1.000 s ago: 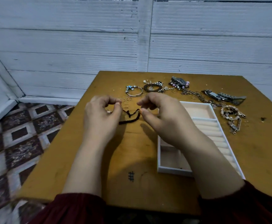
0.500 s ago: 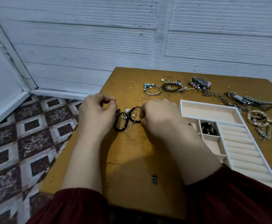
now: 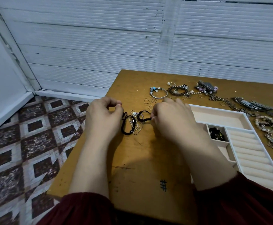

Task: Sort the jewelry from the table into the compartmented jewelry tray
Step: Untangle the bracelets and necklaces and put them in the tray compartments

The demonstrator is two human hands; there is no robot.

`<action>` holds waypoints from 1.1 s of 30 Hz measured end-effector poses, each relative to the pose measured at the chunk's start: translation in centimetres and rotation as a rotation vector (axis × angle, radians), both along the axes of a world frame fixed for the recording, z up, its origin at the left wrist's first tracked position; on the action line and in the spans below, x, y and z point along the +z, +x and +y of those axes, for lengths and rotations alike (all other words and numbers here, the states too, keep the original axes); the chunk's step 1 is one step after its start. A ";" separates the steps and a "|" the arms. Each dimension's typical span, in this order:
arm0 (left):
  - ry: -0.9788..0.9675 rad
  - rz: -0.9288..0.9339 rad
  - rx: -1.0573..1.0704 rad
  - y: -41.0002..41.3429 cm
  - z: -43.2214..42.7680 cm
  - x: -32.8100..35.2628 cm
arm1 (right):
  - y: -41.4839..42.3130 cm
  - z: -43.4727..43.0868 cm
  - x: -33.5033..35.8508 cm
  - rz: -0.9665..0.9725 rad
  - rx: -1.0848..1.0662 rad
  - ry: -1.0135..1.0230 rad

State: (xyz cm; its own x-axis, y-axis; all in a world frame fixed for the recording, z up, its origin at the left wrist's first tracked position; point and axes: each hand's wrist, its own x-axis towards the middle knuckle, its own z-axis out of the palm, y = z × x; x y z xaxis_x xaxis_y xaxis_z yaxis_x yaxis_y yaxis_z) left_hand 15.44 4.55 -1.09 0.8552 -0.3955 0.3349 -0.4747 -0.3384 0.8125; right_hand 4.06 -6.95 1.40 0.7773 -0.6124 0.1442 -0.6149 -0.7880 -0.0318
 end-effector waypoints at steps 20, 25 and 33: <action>0.318 0.033 -0.120 0.1 0.2 -0.2 | -0.2 0.2 2.8 -0.328 0.024 -0.010; 0.426 0.082 -0.192 0.5 0.5 -0.3 | -0.3 0.2 3.1 -0.481 0.045 0.002; 0.600 0.035 -0.219 0.1 1.2 0.8 | -0.7 0.0 3.0 -0.604 0.028 0.044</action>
State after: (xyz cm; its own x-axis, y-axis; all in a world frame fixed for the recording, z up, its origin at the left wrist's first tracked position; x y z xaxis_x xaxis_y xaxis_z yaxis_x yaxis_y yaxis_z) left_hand 15.54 5.79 -0.29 0.7399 -0.6722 -0.0257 -0.5611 -0.6378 0.5276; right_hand 3.33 -6.92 4.37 0.5814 -0.6084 0.5401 -0.4574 -0.7935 -0.4015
